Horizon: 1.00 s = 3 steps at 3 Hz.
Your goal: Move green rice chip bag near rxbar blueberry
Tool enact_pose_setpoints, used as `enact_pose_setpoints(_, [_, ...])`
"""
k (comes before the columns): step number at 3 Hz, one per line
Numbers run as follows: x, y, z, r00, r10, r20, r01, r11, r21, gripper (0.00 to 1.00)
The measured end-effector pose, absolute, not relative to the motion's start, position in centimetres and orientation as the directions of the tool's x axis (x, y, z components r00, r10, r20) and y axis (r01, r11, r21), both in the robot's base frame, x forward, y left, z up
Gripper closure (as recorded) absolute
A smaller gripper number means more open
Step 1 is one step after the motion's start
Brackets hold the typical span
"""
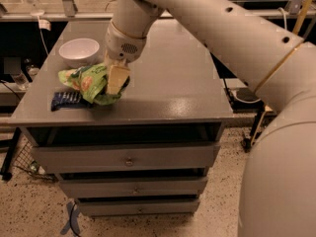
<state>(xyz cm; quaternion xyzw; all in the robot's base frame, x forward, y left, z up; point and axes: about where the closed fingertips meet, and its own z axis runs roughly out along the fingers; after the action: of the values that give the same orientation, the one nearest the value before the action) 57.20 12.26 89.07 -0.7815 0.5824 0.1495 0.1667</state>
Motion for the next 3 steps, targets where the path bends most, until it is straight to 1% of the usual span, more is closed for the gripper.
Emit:
enact_pose_setpoints(1, [57.56, 13.15, 88.22, 0.278, -0.858, -0.432, -0.959, -0.271, -0.079, 0.99])
enact_pose_setpoints(2, [57.55, 13.23, 88.19, 0.279, -0.857, -0.433, -0.959, -0.271, -0.080, 0.79])
enact_pose_setpoints(3, [57.59, 13.48, 87.99, 0.280, -0.856, -0.434, -0.959, -0.273, -0.080, 0.47])
